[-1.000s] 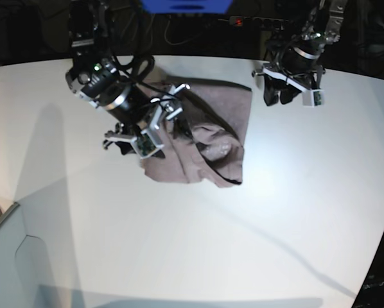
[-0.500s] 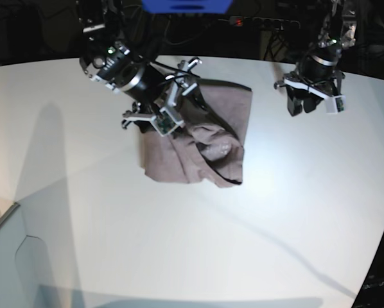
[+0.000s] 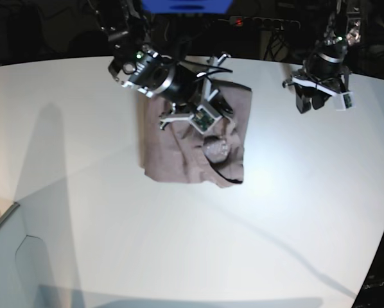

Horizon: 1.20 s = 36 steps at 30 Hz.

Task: Layout the t-shirt on the table in an organized manner, then fold the t-shirt properly
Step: 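Lay the folded end down with the right gripper onto the shirt, then lower the left gripper to the shirt's other end and grasp it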

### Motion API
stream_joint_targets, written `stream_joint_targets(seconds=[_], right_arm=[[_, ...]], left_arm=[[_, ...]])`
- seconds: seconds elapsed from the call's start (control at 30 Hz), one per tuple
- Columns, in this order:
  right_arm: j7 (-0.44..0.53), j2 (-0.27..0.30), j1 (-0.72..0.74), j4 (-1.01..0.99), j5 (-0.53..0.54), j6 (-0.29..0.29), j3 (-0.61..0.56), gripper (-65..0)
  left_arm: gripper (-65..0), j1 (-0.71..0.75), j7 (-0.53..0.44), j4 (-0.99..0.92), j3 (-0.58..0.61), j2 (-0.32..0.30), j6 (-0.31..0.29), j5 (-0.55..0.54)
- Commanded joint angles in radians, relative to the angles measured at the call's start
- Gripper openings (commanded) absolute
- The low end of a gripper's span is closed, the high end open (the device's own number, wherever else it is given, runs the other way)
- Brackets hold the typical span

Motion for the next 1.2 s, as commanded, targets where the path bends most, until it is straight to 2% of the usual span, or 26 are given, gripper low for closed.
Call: stream_joint_targets(seconds=[0.0, 0.1, 0.27, 0.37, 0.47, 0.57, 0.67, 0.73, 0.8, 0.87, 0.97, 1.17], right_arm=[[0.026, -0.006, 0.006, 0.016, 0.019, -0.001, -0.027, -64.4], [0.024, -0.006, 0.008, 0.014, 0.019, -0.001, -0.076, -60.0], [0.024, -0.005, 0.010, -0.030, 0.017, -0.001, -0.096, -40.6], [0.026, 0.000, 0.002, -0.026, 0.019, -0.001, -0.109, -33.7], [0.030, 0.023, 0.000, 0.006, 0.022, -0.001, -0.098, -33.0], [0.029, 0.043, 0.000, 0.056, 0.022, -0.001, -0.038, -33.0], [0.026, 0.043, 0.000, 0.083, 0.022, -0.001, 0.051, -33.0], [0.026, 0.043, 0.006, 0.086, 0.022, -0.001, 0.106, -33.0], [0.029, 0.043, 0.008, 0.086, 0.022, -0.001, 0.148, -33.0], [0.030, 0.043, 0.008, 0.086, 0.022, -0.001, 0.180, -32.9], [0.030, 0.043, 0.008, 0.086, 0.022, -0.001, 0.201, -32.9], [0.030, 0.043, 0.005, 0.086, 0.022, -0.001, 0.218, -32.9]], left_arm=[[-41.6, 0.003, -0.021, 0.016, -0.004, -0.006, -0.007, -0.002], [-41.6, 0.003, -0.021, 0.016, -0.004, -0.006, -0.007, -0.002], [-41.6, 0.006, -0.021, 0.016, -0.004, -0.006, -0.007, -0.002], [-41.6, 0.016, -0.021, 0.018, -0.004, -0.006, -0.007, -0.002], [-41.5, 0.019, -0.021, 0.025, -0.004, -0.006, -0.007, -0.004], [-40.7, 0.054, -0.021, 0.088, -0.001, -0.004, -0.007, -0.012], [-31.0, 0.086, -0.019, 0.167, 0.004, 0.012, -0.007, -0.084], [-21.5, 0.097, -0.014, 0.191, 0.008, 0.028, -0.007, -0.114], [-14.6, 0.106, 0.039, 0.202, 0.053, 0.028, -0.007, -0.117], [-14.1, 0.108, 0.076, 0.193, 0.103, 0.029, -0.007, -0.122], [-13.8, 0.100, 0.075, 0.148, 0.202, 0.031, -0.007, -0.117], [-14.3, 0.022, 0.076, 0.064, 0.318, 0.031, -0.004, -0.127]])
